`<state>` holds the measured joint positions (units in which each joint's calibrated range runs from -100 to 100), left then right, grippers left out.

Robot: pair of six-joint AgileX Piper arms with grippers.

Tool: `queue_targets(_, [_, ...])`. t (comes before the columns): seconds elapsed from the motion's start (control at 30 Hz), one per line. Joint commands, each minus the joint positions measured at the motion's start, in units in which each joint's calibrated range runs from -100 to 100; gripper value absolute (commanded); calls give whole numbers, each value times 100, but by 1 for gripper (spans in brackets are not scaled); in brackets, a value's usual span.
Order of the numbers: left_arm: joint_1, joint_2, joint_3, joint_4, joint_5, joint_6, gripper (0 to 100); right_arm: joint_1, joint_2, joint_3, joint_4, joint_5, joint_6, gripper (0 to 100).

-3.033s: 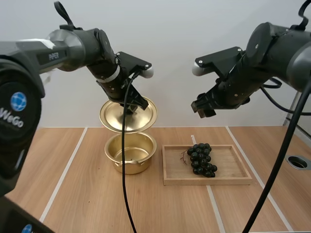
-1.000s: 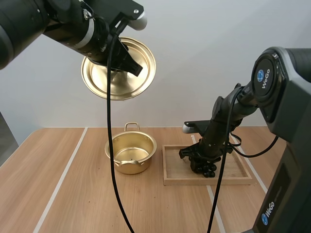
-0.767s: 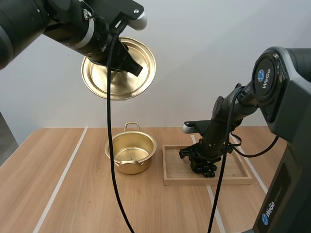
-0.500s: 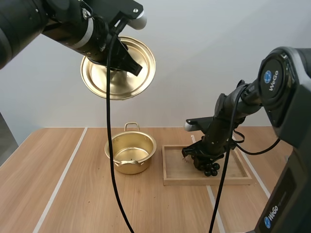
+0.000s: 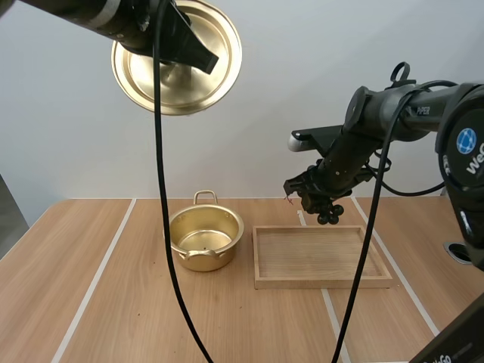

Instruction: Open the pot, put the grape inside, and close it

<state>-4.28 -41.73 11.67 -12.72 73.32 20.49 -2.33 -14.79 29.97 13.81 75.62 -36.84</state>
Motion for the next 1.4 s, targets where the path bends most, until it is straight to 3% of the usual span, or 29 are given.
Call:
queue_targets(0.0, [-21, -190, -343, -23, -184, -188, 0, -9, -109, -445, 419, 638, -335, 0])
queue_targets(0.23, [-21, -362, -489, -77, -168, -212, 0, -1, -96, -757, 1083, 914, -890, 0])
queue_targets(0.37, [-21, -413, -489, -124, -186, -212, 0, 188, -96, -799, 970, 935, -940, 0])
queue_targets(0.8, [-21, -413, -489, -195, 21, -212, 0, 1288, 662, -877, 913, 876, -903, 0])
queue_targets(1.37, [-21, -413, -489, -135, 73, -212, 0, 1670, 1820, -1814, 992, 1113, -821, 0])
